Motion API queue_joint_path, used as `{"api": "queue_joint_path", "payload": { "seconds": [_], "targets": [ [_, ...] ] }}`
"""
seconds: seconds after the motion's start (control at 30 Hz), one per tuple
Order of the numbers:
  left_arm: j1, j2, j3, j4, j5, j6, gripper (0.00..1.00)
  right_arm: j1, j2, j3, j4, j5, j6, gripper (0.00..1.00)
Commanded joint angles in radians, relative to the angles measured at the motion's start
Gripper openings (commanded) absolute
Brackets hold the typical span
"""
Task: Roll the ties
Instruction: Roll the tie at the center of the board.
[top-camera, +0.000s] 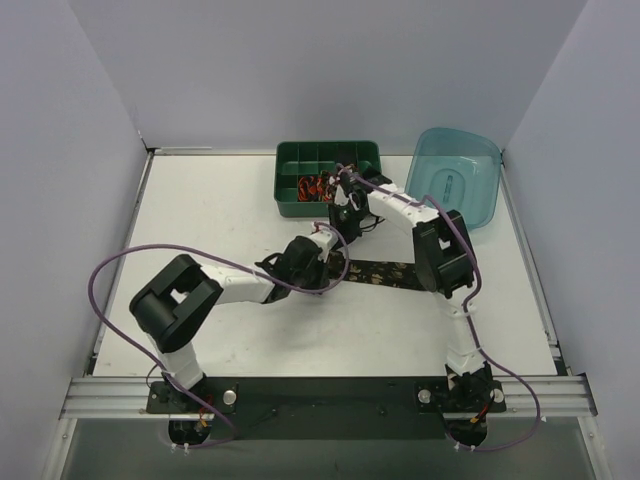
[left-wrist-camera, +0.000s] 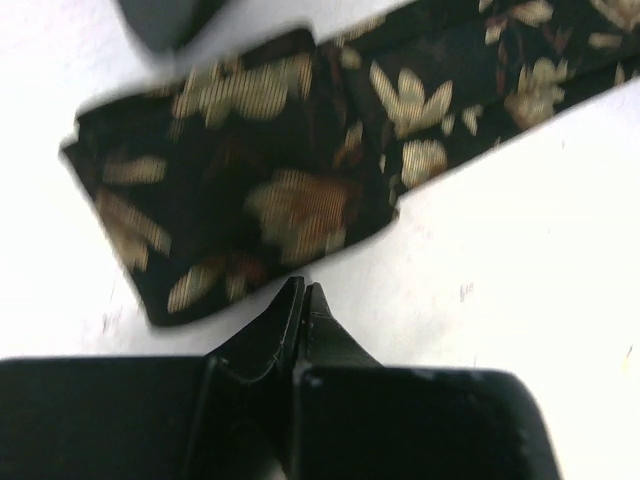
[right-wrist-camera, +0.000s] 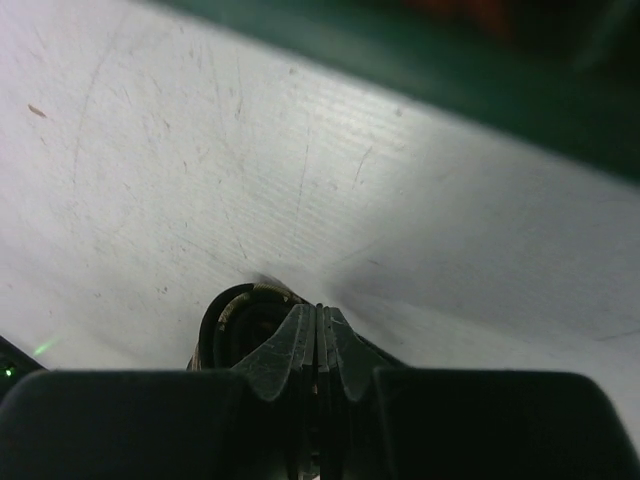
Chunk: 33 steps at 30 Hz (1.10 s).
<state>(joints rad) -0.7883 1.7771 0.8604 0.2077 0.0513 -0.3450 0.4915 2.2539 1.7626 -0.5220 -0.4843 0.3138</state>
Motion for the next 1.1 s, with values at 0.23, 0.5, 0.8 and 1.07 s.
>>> {"api": "queue_joint_path", "payload": {
  "seconds": [0.23, 0.5, 0.8, 1.07],
  "targets": [
    [0.047, -0.356, -0.169, -0.07, -0.018, -0.021, 0.7, -0.047, -0.203, -0.024, 0.019, 0.084, 0.033, 0.0],
    [0.313, -0.412, -0.213, 0.07, 0.294, -0.216, 0.89, -0.047, -0.358, -0.253, 0.184, -0.025, 0.057, 0.0],
    [0.443, -0.209, -0.173, 0.252, 0.515, -0.383, 0.89, -0.018, -0.438, -0.476, 0.411, -0.223, 0.123, 0.0],
    [0.449, -0.162, -0.153, 0.246, 0.515, -0.385, 0.9, 0.045, -0.383, -0.496, 0.516, -0.247, 0.182, 0.0]
  ]
}}
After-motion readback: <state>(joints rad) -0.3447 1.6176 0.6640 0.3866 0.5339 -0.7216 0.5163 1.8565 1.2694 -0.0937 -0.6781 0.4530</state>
